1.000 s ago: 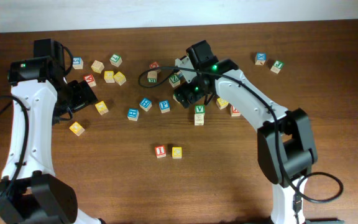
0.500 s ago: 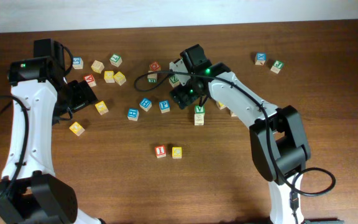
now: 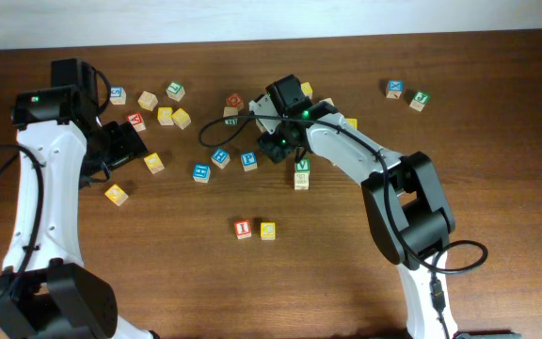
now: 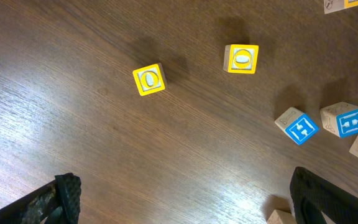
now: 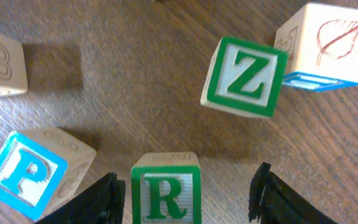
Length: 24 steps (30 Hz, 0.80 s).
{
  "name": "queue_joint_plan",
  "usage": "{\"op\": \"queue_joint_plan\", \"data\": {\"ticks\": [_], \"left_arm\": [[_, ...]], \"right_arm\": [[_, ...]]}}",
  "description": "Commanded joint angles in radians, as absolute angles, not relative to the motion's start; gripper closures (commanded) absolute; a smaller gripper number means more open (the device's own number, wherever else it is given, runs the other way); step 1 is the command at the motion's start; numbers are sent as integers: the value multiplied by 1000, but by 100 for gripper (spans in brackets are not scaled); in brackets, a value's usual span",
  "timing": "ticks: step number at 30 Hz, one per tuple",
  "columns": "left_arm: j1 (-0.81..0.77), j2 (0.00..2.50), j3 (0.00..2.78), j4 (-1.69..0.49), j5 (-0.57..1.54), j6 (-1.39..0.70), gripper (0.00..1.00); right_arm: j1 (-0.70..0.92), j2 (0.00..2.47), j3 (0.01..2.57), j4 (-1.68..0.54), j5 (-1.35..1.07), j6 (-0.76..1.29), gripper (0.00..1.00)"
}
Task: Spell out ICRA
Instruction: 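Lower the right gripper and close it on the green R block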
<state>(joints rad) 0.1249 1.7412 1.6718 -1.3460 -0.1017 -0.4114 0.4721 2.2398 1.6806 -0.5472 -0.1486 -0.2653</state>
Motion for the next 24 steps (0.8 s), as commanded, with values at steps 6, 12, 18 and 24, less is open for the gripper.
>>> {"op": "queue_joint_plan", "data": {"ticks": [6,12,18,24], "left_arm": [[129,1740,1673,-1348,-98,-413,1],[129,1740,1673,-1348,-98,-413,1],[129,1740,1673,-1348,-98,-413,1],[129,1740,1673,-1348,-98,-413,1]], "right_arm": [[480,2281,1700,-543,-146,-275,72],[480,2280,1701,-541,-145,-201,80],[478,2179,1702,-597,-141,-134,76],[478,1926,1702,-867,-146,-68,74]]}}
